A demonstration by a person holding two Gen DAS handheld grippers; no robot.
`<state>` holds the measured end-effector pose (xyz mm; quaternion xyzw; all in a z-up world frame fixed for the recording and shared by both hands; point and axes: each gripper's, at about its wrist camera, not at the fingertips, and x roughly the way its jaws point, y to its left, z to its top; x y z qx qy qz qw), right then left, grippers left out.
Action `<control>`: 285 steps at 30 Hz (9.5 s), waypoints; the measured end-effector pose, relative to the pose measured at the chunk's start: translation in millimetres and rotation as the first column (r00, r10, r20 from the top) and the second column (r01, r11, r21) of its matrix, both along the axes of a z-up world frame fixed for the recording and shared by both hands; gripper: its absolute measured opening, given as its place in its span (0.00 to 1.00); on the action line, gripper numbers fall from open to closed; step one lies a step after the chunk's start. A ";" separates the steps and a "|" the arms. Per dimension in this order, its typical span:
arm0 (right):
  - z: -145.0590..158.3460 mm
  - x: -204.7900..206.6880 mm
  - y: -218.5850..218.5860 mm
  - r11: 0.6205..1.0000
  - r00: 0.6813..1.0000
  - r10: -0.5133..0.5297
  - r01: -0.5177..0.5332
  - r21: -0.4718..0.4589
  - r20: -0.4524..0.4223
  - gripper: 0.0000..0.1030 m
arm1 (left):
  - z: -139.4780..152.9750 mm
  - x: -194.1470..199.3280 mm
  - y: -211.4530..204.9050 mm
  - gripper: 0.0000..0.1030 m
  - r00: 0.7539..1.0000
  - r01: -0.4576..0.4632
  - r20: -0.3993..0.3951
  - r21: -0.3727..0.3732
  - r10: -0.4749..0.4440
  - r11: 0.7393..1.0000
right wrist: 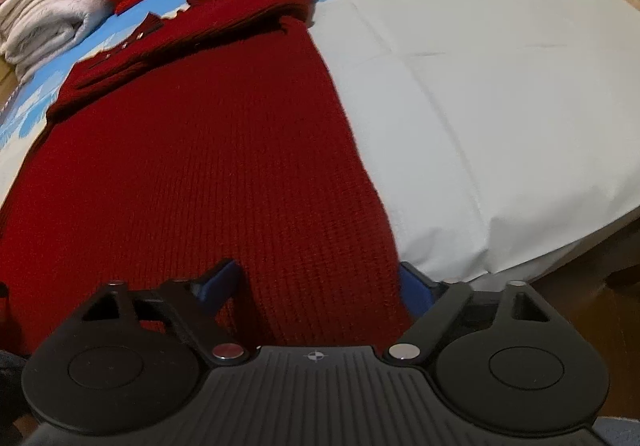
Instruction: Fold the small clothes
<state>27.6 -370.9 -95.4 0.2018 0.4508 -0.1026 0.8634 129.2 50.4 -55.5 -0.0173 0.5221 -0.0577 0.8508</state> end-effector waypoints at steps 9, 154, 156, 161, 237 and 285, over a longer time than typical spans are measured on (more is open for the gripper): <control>5.8 -6.9 -13.4 0.997 0.999 -0.003 -0.001 0.083 0.050 0.21 | 9.0 -1.0 38.3 0.15 0.994 -0.112 -0.014 -0.131 0.111 0.985; 28.6 226.9 -53.2 0.958 0.952 -0.281 0.286 -0.027 0.120 0.76 | 8.4 219.4 -52.2 1.00 0.985 -0.129 0.137 0.183 0.105 0.975; 30.0 230.5 -44.9 0.966 0.965 -0.227 0.240 -0.098 0.128 0.79 | 7.7 219.5 -52.4 1.00 0.985 -0.129 0.138 0.182 0.105 0.975; 8.4 244.8 -37.4 0.959 0.981 -0.193 0.190 -0.210 0.003 0.85 | 7.2 220.6 -51.9 1.00 0.985 -0.134 0.133 0.176 0.111 0.975; 0.4 28.5 11.0 0.704 0.815 -0.561 0.375 0.603 0.147 0.87 | 32.2 50.9 50.2 1.00 0.952 -0.292 0.111 0.054 0.284 0.955; -27.8 87.4 -0.7 0.631 0.679 -0.726 0.594 0.499 0.109 0.41 | 37.4 81.3 68.7 1.00 0.906 -0.414 0.116 0.051 0.406 0.909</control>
